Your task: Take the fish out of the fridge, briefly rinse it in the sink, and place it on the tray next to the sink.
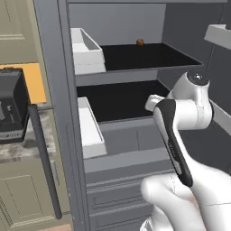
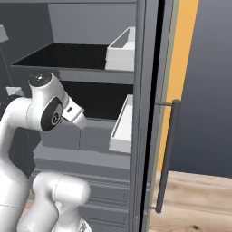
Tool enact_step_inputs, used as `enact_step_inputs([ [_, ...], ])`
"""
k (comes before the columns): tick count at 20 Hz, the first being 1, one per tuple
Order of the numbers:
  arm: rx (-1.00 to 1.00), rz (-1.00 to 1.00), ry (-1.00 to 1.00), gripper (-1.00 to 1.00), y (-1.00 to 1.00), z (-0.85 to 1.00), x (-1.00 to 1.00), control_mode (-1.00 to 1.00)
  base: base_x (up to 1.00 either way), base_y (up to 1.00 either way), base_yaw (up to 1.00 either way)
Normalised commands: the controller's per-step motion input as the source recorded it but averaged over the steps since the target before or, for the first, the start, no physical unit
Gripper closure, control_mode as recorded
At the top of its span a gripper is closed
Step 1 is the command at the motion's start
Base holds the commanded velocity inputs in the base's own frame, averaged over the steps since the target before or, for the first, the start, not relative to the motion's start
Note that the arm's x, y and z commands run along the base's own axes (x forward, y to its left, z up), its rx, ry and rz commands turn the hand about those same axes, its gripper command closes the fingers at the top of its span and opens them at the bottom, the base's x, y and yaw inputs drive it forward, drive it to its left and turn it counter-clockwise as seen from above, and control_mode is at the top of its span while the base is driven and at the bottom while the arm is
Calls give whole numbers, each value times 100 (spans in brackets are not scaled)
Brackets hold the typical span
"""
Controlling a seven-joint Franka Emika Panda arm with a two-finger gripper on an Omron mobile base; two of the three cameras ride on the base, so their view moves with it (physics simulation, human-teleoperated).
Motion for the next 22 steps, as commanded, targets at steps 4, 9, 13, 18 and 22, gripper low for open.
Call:
enact_step_inputs([
  [4,0,0,0,100,0,0,0,100,-100,39,-69],
  [9,0,0,0,100,0,0,0,100,-92,38,-86],
  [13,0,0,0,100,0,0,0,100,-43,11,-98],
  [18,0,0,0,100,0,0,0,100,-20,1,-100],
  [22,0,0,0,100,0,0,0,100,-2,0,-100],
])
